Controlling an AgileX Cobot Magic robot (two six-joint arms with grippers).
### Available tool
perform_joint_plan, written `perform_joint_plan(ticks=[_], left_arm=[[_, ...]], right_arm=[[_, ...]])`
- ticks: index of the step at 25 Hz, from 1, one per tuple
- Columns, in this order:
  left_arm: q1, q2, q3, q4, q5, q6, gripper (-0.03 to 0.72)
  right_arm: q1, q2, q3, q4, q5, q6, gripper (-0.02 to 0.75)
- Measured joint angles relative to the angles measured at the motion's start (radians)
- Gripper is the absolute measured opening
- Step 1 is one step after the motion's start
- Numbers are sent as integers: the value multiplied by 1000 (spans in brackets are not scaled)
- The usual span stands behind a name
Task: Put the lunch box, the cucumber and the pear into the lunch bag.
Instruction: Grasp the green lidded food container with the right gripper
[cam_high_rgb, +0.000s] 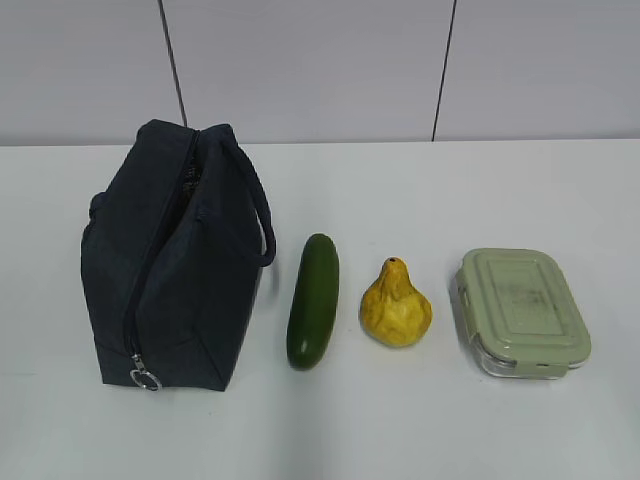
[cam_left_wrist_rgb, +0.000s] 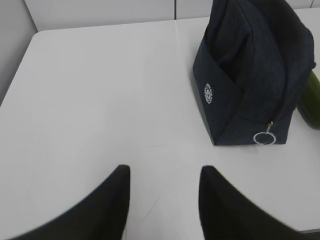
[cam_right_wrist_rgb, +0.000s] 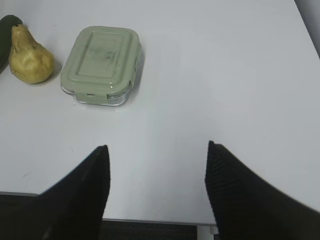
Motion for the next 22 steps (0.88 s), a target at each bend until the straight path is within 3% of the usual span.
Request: perform_joint_plan(ticks=[16, 22], left_arm=[[0, 0, 0, 0, 0, 0, 276], [0, 0, 0, 0, 0, 0, 276]], right_arm=[[0, 0, 0, -1, 0, 0, 477], [0, 4, -34, -55, -30, 0, 477]])
